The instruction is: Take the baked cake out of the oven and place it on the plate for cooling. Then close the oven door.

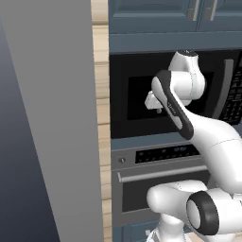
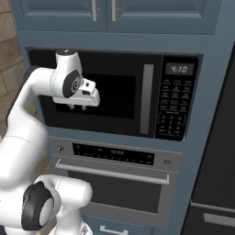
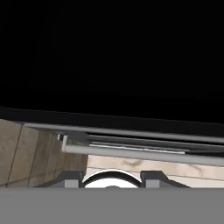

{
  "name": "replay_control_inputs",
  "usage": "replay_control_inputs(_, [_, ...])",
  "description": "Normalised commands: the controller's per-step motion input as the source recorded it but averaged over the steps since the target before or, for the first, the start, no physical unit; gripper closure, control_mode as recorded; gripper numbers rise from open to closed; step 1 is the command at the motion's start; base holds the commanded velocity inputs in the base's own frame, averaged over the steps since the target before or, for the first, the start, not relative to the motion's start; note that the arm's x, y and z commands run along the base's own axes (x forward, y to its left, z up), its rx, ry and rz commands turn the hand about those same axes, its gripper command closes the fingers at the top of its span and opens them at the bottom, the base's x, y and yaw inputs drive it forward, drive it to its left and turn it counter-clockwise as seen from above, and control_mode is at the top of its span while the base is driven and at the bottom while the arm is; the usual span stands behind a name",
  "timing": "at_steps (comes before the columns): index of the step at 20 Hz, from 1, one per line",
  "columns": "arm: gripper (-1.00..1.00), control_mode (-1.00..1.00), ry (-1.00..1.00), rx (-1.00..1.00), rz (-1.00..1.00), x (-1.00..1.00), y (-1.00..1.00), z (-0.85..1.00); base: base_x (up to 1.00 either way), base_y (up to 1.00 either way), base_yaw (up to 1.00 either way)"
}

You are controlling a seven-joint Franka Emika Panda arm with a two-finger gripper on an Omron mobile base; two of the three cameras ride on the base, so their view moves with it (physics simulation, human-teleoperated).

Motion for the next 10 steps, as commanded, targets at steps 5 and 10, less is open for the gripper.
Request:
replay_control_inputs(5, [-1.00,-1.00,0.00,0.00,0.00,-0.19,0.00,-0.24,0.00,0.00,0.00])
replay_control_inputs(10, [-1.00,-1.00,0.00,0.00,0.00,-0.59,0.00,-0.52,0.00,0.00,0.00])
